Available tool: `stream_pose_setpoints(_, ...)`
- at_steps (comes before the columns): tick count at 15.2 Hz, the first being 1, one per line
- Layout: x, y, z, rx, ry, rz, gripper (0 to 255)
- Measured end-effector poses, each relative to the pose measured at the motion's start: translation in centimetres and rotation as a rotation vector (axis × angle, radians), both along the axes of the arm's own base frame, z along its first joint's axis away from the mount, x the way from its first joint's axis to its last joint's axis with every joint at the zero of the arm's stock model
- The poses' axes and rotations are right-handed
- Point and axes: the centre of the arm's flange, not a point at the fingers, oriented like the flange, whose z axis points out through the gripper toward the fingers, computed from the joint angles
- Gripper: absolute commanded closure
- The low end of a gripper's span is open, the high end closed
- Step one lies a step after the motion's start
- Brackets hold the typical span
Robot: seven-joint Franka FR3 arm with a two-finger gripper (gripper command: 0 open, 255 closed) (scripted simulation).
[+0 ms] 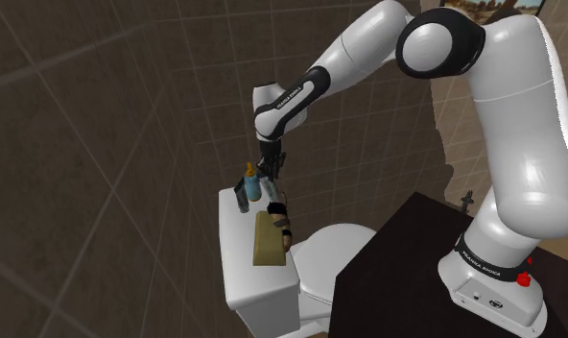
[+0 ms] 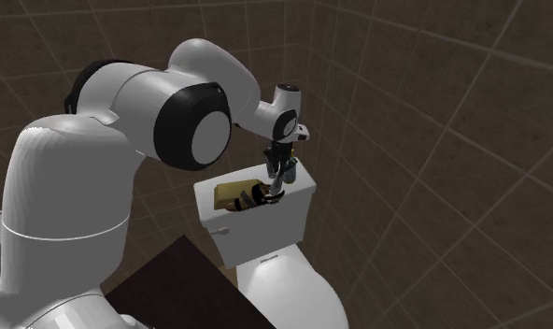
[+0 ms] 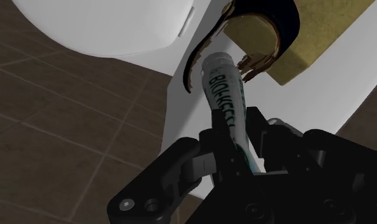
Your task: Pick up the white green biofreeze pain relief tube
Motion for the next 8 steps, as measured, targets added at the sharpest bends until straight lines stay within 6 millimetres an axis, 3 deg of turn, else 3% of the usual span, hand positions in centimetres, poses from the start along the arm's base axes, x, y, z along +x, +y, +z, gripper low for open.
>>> stream_pose_setpoints(8, 0.1, -0.1, 4.1, 0.0, 0.0, 0.0, 255)
